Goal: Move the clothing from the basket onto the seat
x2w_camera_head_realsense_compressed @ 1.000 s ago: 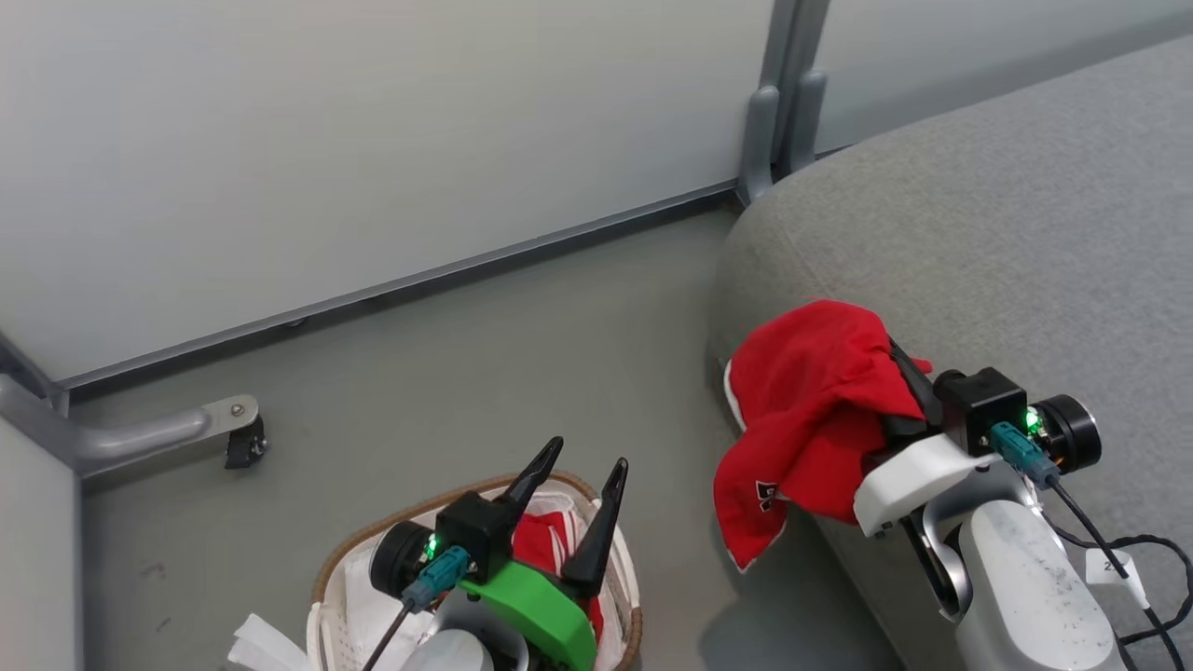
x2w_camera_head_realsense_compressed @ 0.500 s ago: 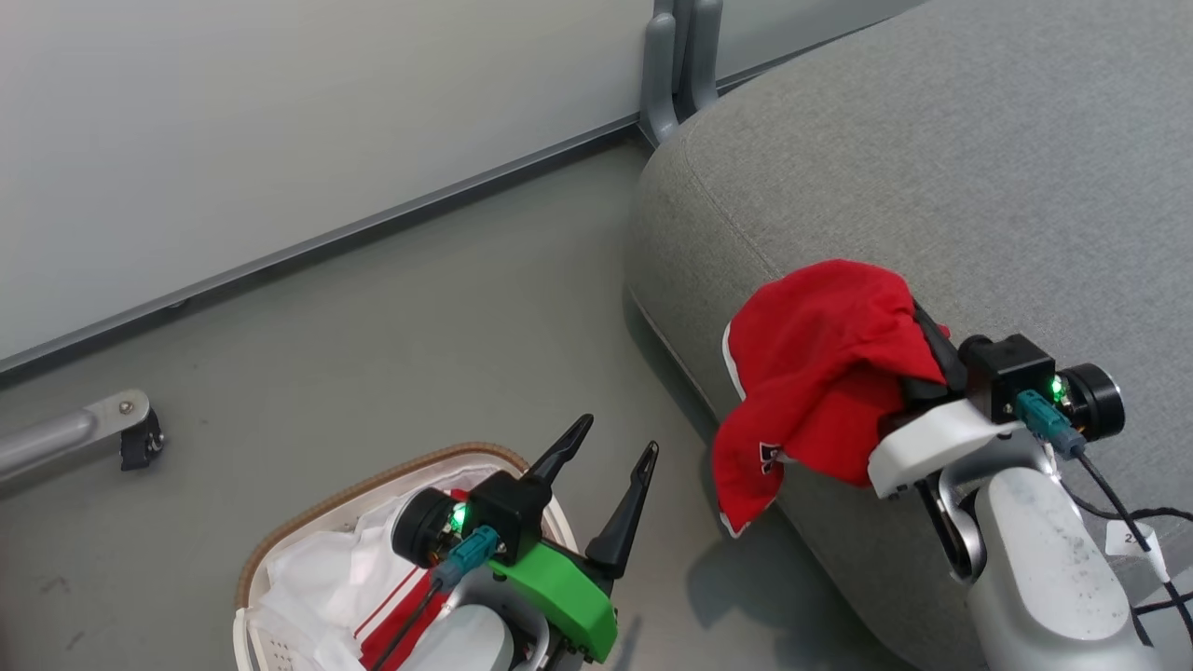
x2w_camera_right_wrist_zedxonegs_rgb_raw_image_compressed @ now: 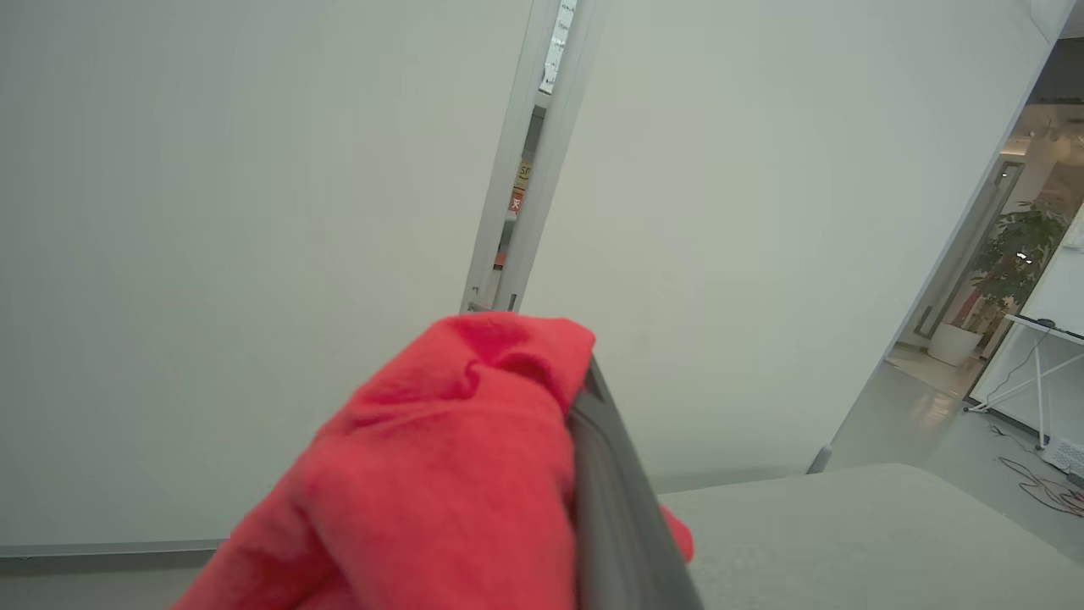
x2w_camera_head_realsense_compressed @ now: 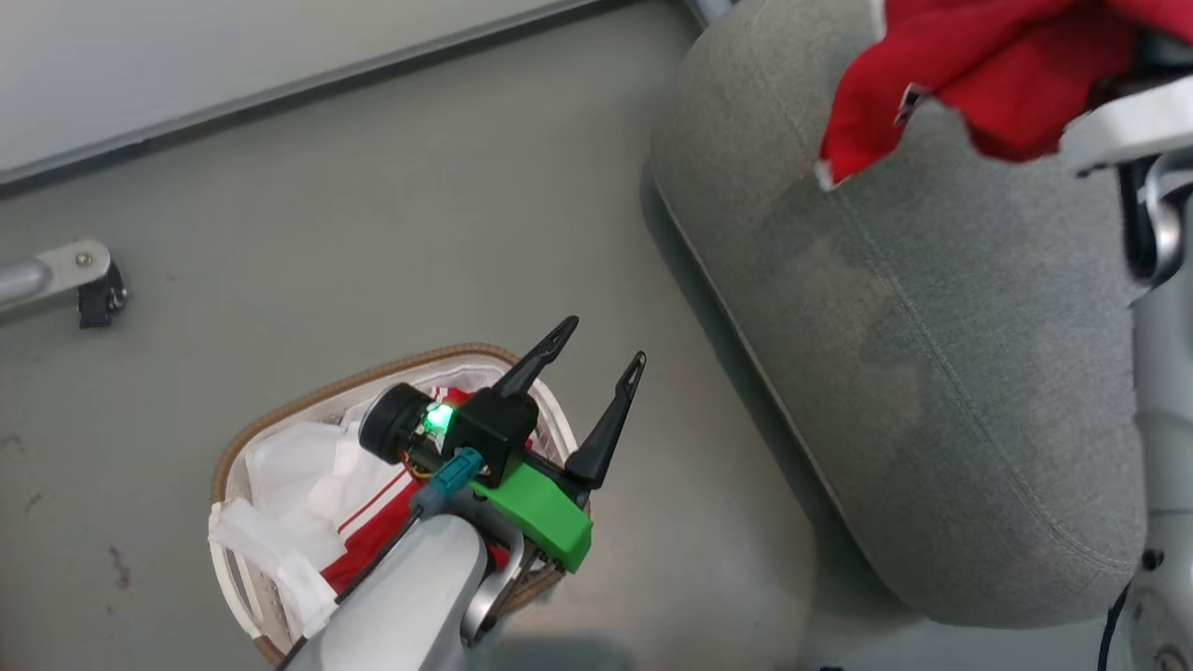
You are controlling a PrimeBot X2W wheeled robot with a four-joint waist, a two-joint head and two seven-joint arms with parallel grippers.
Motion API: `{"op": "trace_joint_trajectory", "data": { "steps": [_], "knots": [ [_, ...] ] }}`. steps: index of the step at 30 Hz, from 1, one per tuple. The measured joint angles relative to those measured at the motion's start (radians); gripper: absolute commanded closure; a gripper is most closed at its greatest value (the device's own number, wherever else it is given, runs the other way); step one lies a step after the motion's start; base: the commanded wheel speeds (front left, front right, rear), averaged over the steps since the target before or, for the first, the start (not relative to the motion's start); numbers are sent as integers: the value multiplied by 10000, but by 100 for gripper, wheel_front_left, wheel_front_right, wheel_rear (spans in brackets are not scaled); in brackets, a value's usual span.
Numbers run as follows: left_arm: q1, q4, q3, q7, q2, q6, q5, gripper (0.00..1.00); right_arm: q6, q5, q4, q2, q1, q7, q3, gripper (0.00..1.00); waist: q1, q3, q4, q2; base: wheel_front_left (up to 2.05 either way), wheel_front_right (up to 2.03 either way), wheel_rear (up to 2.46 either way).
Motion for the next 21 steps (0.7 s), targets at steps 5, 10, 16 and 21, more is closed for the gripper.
{"op": "trace_joint_trajectory", "data": {
  "steps": [5, 10, 16, 21],
  "knots": [
    [-552, -226, -36, 0, 238, 0, 286, 0, 0, -267, 646, -1014, -1909, 0, -842, 100, 0, 1049, 326, 0, 0, 0, 0],
    [-969, -546, 71, 0, 349, 0, 485, 0, 0, -495, 1536, -1902, -3134, 2, -1471, 100, 1, 1969, 598, 0, 0, 0, 0],
    [-1435, -765, 63, 0, 520, 0, 842, 0, 0, -872, 2667, -2654, -3495, 2, -2109, 100, 2, 3075, 883, 0, 0, 0, 0],
    [-1496, -750, 19, 0, 543, 0, 943, 0, 2, -955, 3315, -2569, -2972, 0, -2433, 100, 2, 3809, 1015, 0, 0, 0, 0]
  ]
}}
